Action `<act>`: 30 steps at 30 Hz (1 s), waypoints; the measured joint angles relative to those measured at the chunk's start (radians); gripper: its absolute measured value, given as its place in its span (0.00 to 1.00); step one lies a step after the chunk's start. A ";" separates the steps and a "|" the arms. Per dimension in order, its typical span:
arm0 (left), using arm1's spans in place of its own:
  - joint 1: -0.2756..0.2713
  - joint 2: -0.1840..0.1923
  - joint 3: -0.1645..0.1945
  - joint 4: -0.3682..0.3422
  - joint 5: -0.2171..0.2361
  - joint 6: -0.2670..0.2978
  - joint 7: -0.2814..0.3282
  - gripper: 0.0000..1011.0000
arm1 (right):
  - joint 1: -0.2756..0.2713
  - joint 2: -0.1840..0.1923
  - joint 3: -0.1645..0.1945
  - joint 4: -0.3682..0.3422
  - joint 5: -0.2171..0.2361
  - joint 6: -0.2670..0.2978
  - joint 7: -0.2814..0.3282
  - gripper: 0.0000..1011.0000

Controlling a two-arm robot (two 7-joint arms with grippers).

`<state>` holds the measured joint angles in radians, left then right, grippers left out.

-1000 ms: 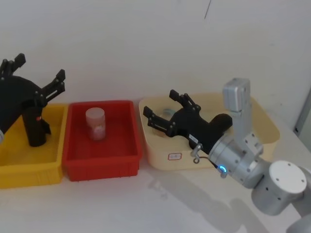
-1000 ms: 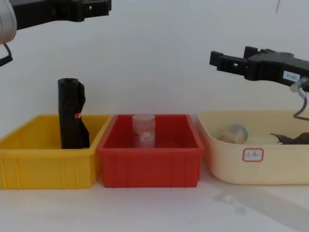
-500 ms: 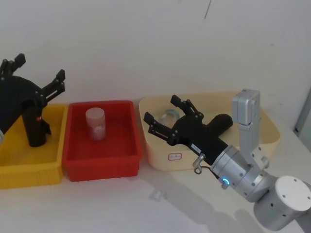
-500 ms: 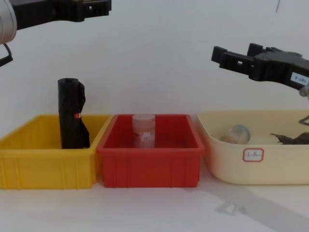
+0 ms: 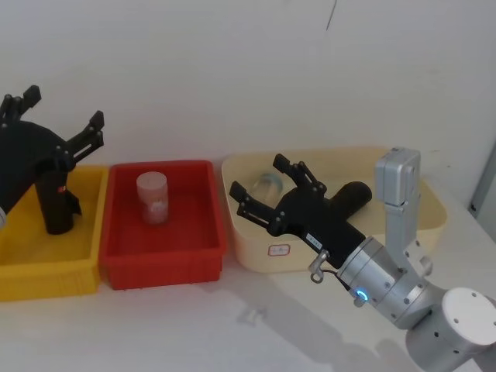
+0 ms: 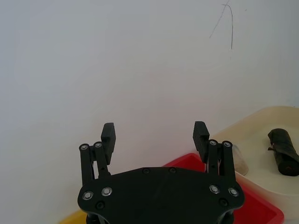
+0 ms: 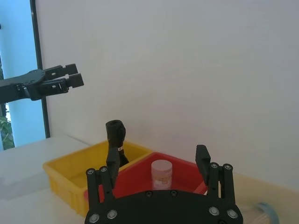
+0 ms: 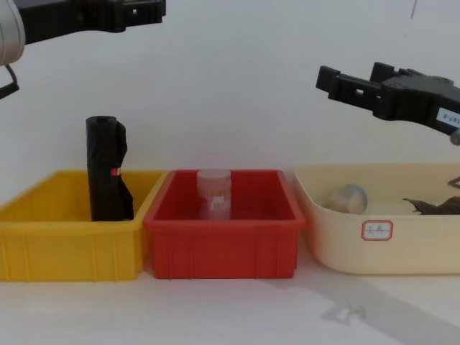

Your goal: Pick up the garbage bag with the one hand and transfer it to the other hand.

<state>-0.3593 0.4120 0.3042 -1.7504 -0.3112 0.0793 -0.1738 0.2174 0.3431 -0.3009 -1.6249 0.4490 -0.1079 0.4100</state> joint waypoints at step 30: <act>-0.082 0.030 0.035 0.099 -0.122 -0.053 -0.288 0.99 | -0.010 0.001 0.001 -0.009 0.003 -0.005 0.000 0.99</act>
<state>-0.4414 0.4423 0.3393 -1.6511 -0.4330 0.0266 -0.4617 0.2074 0.3437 -0.2994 -1.6339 0.4523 -0.1134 0.4096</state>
